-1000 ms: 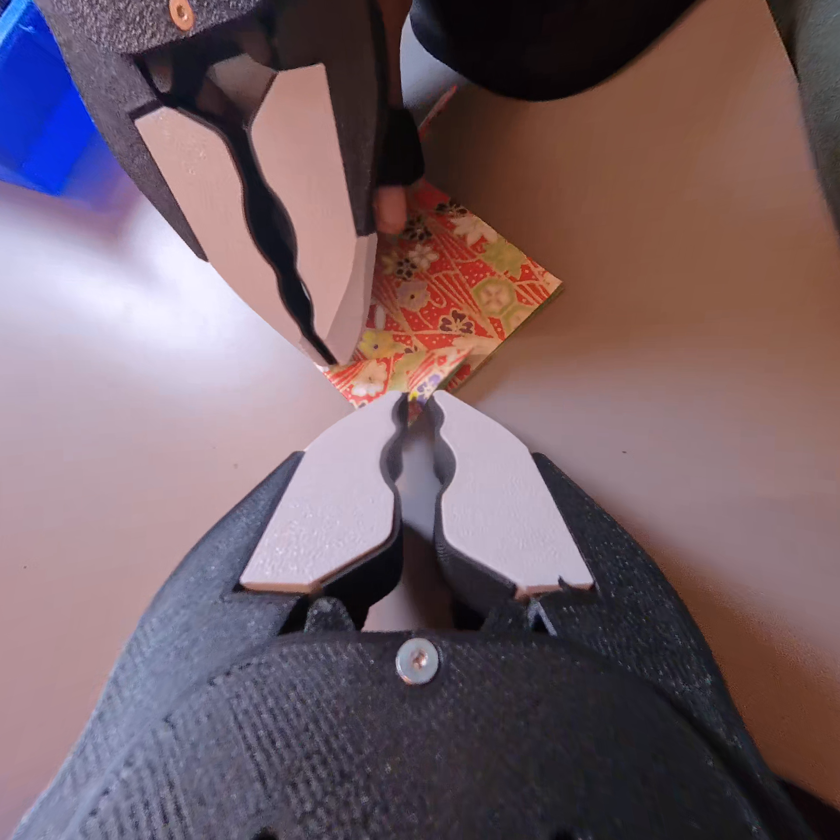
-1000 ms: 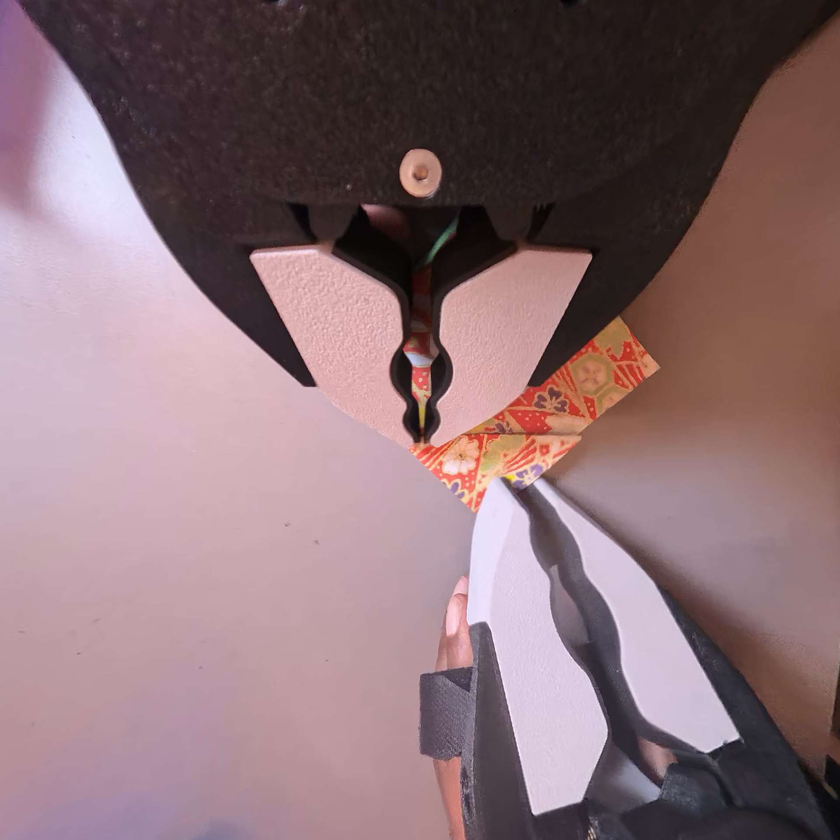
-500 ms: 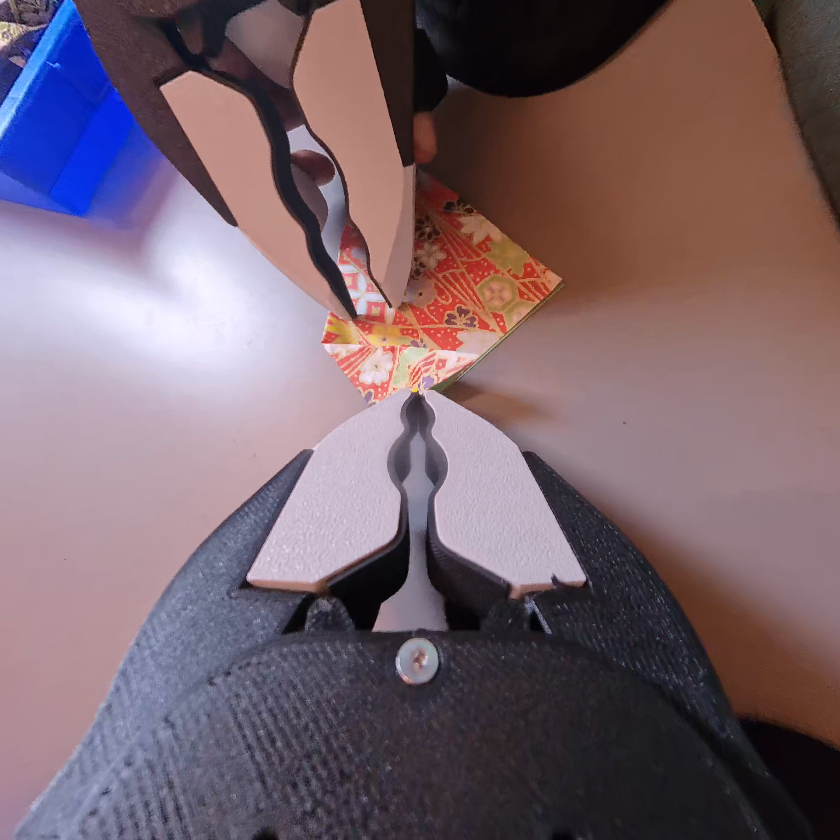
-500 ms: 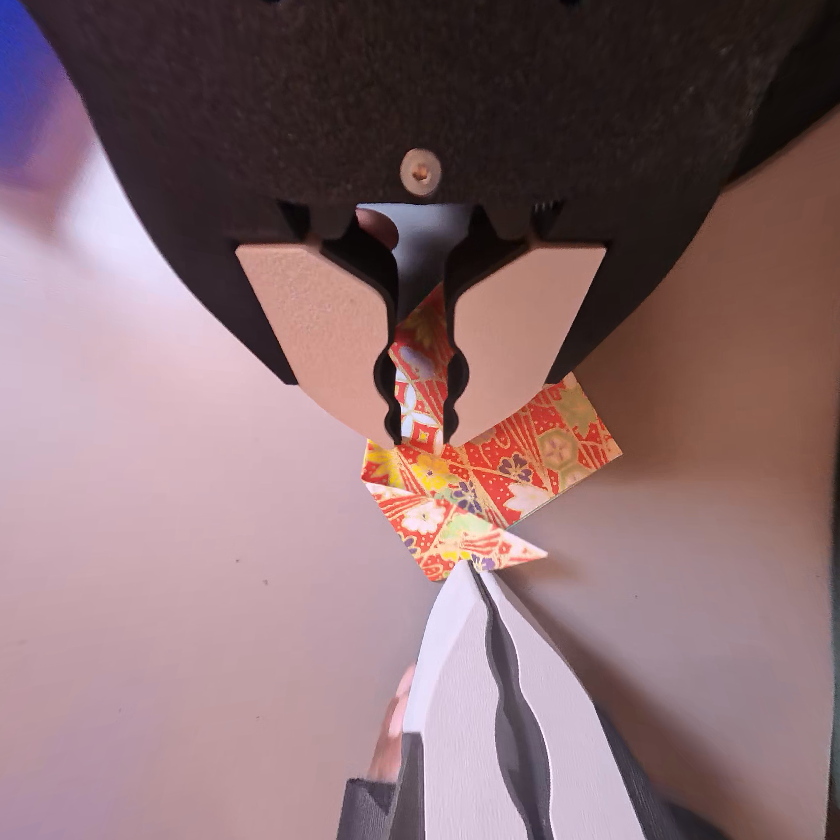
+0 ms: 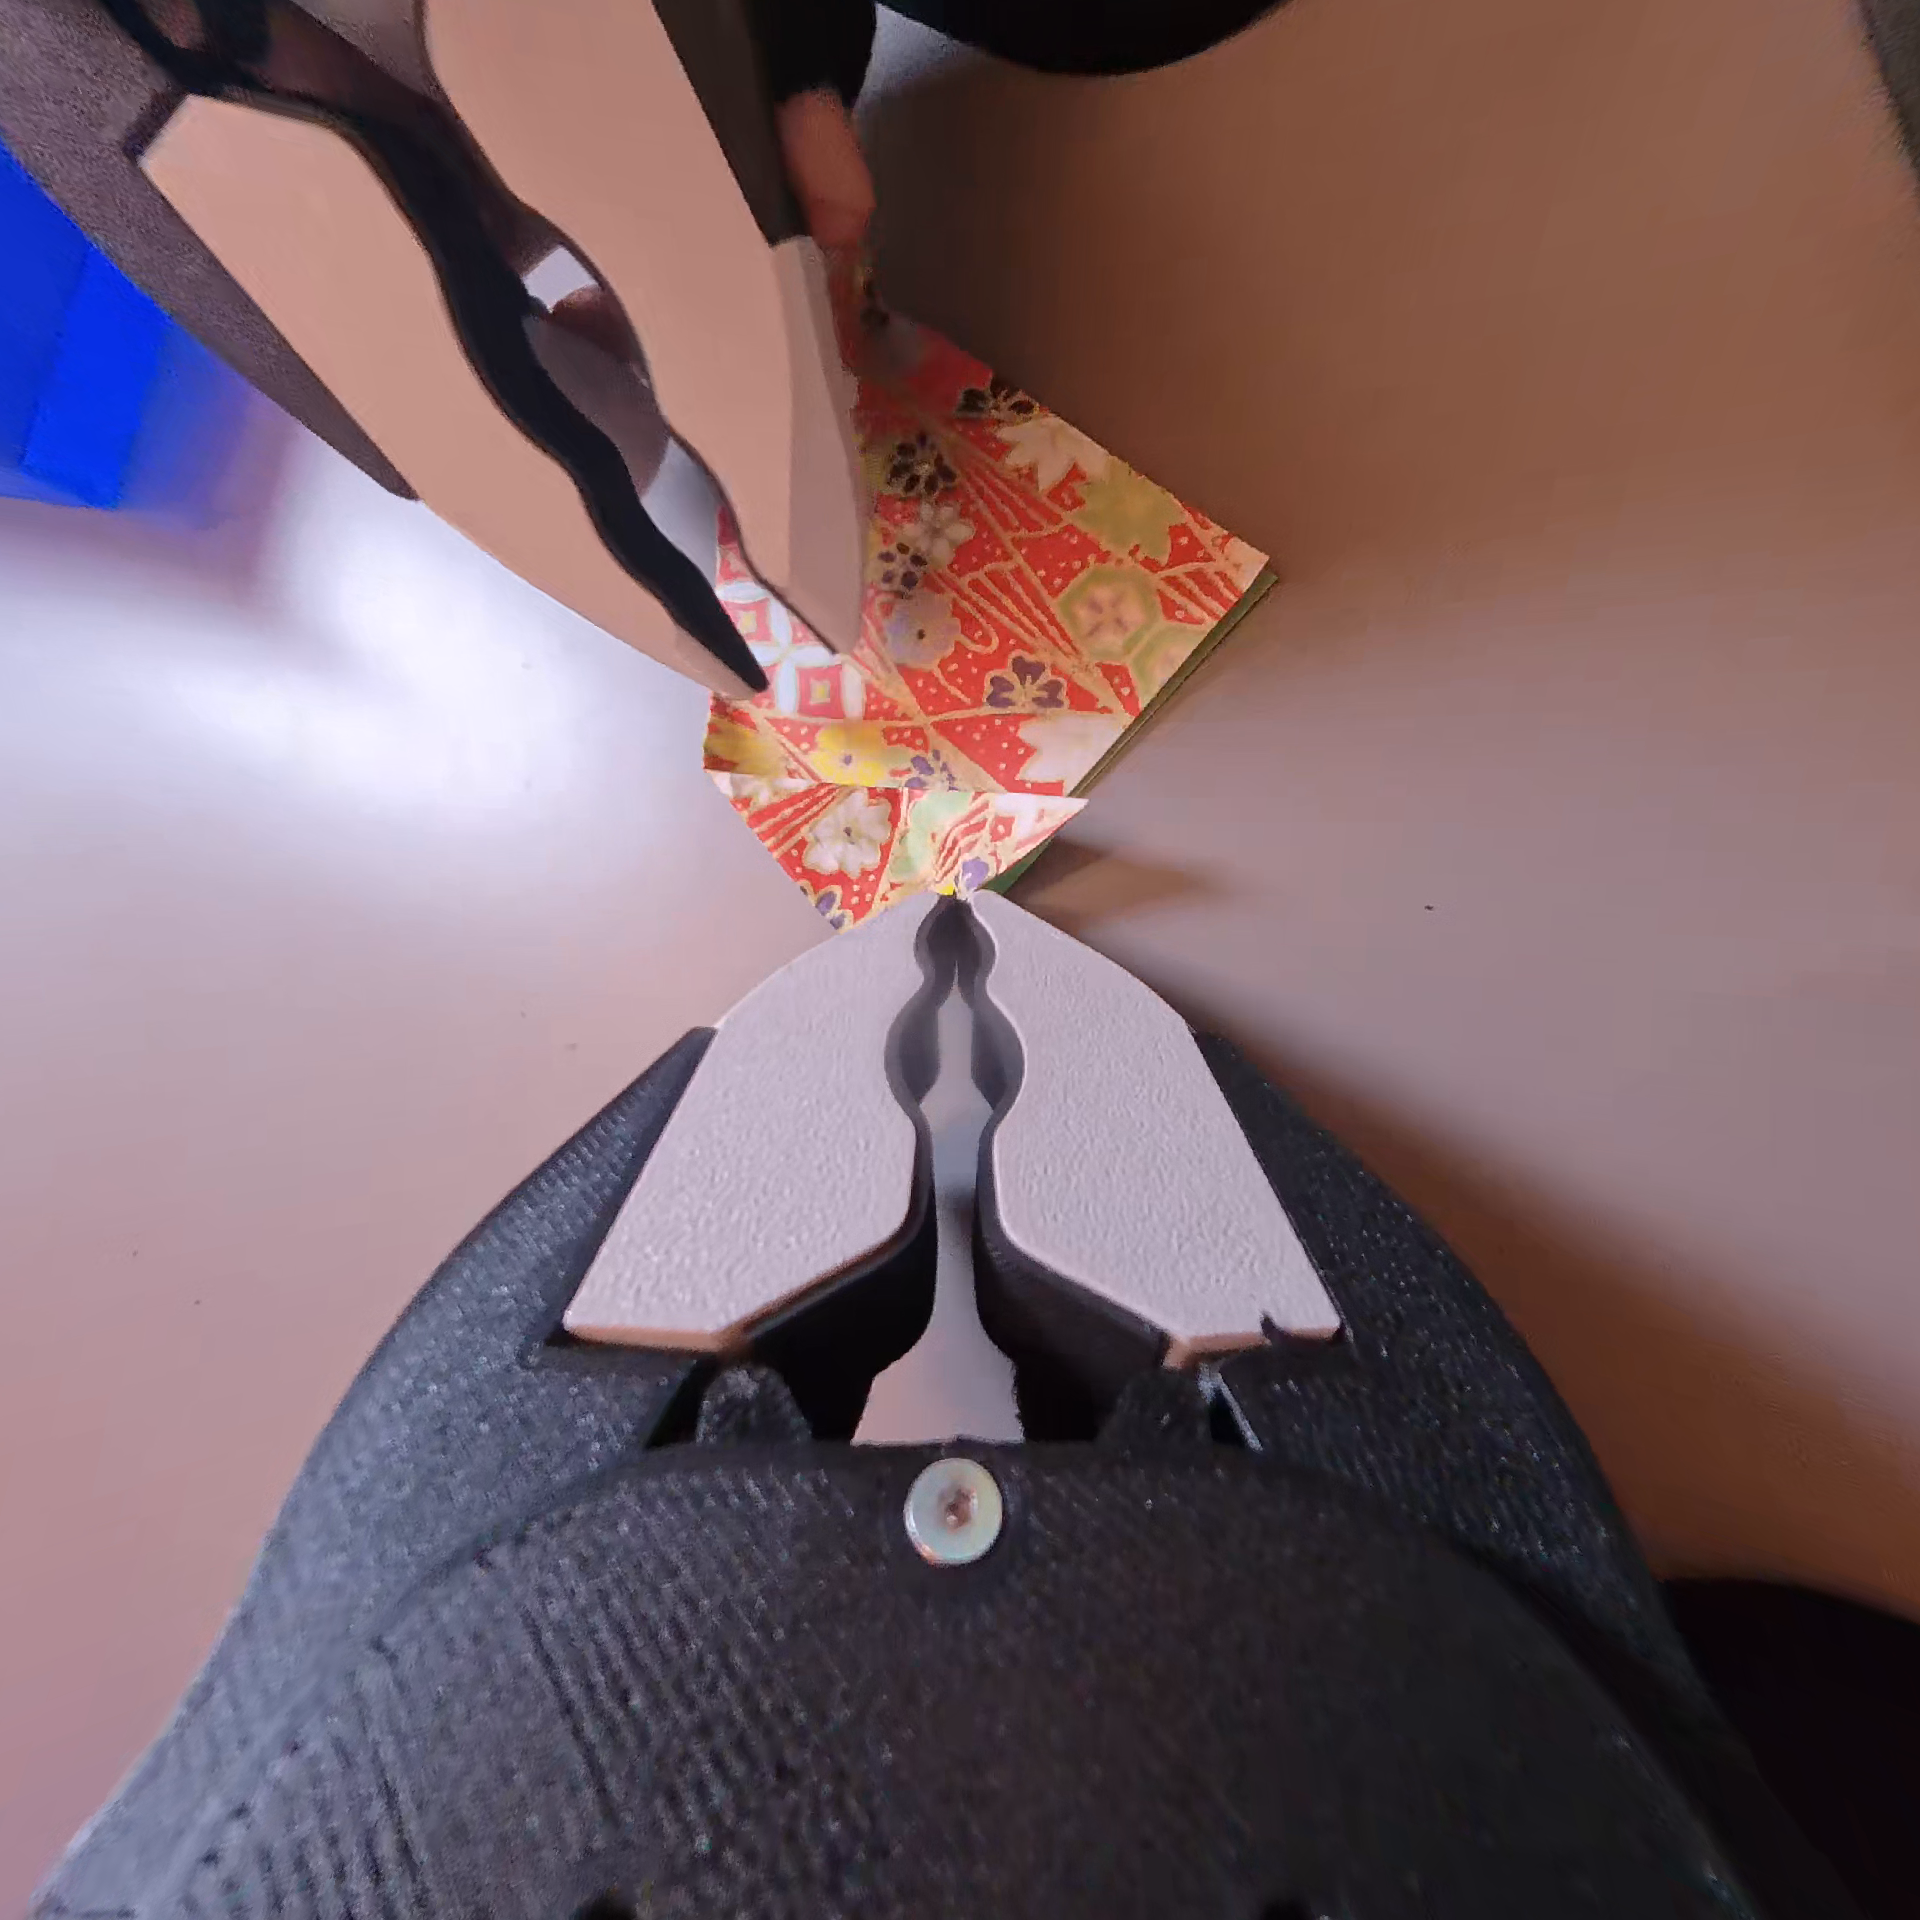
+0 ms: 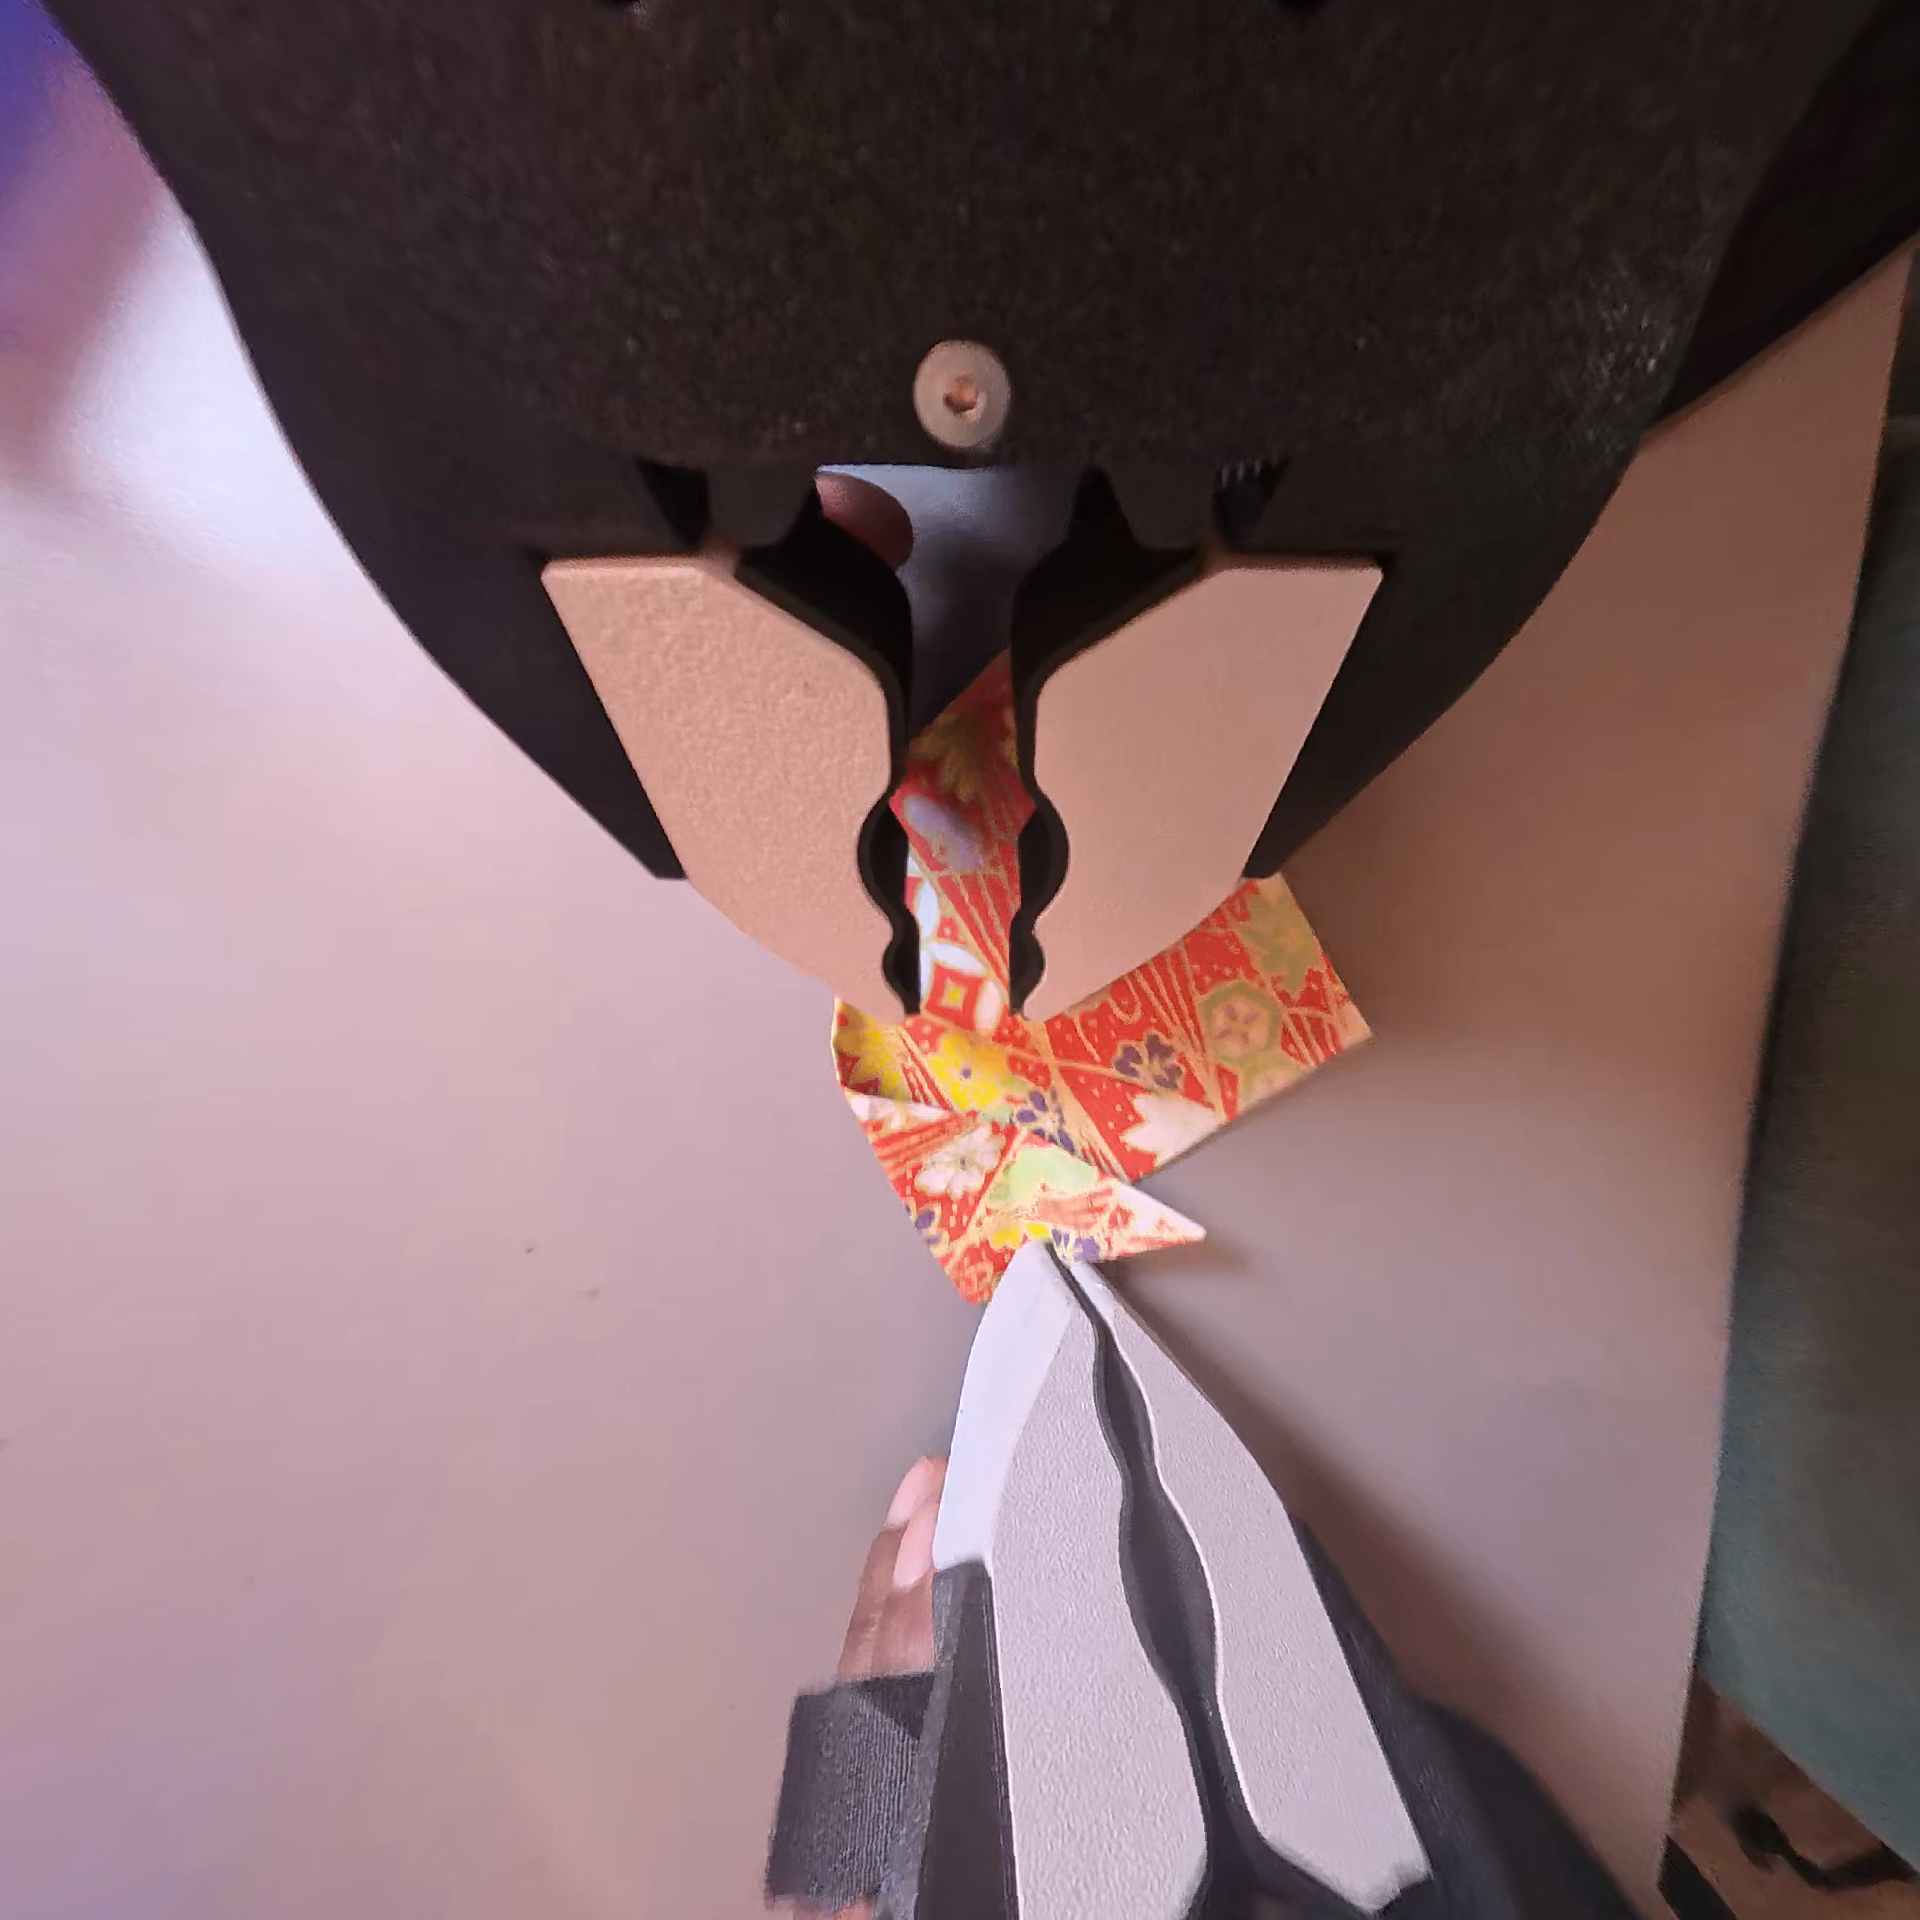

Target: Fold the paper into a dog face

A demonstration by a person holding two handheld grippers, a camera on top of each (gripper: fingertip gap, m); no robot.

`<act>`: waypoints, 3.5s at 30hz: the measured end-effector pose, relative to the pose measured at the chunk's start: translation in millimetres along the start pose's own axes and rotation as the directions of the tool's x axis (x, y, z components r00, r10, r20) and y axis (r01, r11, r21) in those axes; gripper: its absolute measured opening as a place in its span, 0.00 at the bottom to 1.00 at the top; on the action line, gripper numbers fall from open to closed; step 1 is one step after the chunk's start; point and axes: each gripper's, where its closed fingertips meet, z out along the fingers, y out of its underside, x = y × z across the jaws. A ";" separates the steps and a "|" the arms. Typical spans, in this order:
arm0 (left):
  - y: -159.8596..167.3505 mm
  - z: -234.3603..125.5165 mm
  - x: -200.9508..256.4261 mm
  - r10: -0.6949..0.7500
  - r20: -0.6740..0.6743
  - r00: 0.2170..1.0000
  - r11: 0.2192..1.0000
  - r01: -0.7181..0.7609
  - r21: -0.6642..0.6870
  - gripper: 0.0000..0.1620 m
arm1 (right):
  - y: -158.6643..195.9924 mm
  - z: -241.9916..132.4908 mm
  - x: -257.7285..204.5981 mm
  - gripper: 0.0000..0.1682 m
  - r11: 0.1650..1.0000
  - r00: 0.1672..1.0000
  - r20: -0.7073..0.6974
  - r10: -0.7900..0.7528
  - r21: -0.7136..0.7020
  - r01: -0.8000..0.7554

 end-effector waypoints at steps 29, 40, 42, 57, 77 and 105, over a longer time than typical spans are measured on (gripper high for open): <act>5.5 -4.8 -1.7 -0.037 -0.008 0.999 0.999 0.037 0.008 0.00 | -7.0 17.1 12.2 0.02 0.998 0.990 -0.132 -0.058 -0.001 0.058; 10.9 -7.2 -9.8 -0.131 0.001 0.991 0.991 0.131 0.006 0.00 | -11.5 7.1 -22.4 0.18 0.996 0.997 -0.065 -0.040 -0.076 0.035; 9.7 -8.7 -10.6 -0.149 -0.004 0.989 0.989 0.149 0.019 0.00 | -4.2 11.0 -30.0 0.20 0.989 0.998 -0.056 -0.038 -0.143 0.030; -1.6 -8.1 12.0 -0.113 -0.138 0.984 0.989 0.125 0.082 0.00 | 9.8 4.9 -2.8 0.15 0.980 0.998 -0.050 -0.032 -0.197 0.022; -6.2 -7.9 24.4 -0.048 -0.182 0.982 0.992 0.068 0.109 0.00 | -13.6 24.5 -3.7 0.11 0.995 0.995 0.098 0.000 -0.100 0.010; -22.1 -45.6 -31.5 -0.557 -0.412 0.722 0.646 0.688 0.332 0.19 | -38.1 -0.9 -8.6 0.00 0.919 0.928 -0.049 -0.370 0.129 0.373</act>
